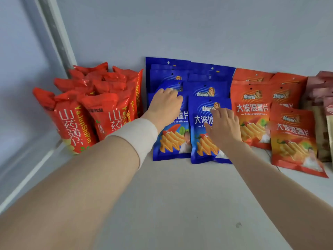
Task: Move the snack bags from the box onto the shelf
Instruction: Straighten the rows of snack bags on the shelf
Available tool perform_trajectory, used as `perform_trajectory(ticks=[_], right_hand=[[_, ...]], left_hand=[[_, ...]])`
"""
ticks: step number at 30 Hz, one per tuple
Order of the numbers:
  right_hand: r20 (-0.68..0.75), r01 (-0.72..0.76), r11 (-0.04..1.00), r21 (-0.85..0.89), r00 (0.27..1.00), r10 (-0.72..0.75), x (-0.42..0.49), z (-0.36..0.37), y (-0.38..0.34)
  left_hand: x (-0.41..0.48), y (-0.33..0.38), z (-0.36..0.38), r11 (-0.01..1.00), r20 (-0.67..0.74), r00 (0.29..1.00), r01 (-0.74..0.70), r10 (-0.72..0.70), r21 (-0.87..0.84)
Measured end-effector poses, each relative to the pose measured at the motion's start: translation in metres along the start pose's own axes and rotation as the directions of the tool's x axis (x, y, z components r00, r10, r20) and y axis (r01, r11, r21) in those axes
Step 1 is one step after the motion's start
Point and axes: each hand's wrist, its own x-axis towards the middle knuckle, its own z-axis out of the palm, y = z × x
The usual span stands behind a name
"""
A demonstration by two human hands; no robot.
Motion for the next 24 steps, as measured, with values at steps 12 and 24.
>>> perform_trajectory(ticks=[12,24], right_hand=[[-0.021,0.312,0.947,-0.072,0.949,-0.314,-0.013,-0.128,-0.085],[-0.07,0.279,0.944,0.177,0.96,-0.271,-0.022,-0.146,-0.188]], left_hand=[[-0.086,-0.094,-0.137,0.97,0.072,0.996,0.024,-0.043,0.242],[-0.194,-0.192,-0.131,0.864,0.083,0.886,0.462,-0.455,-0.199]])
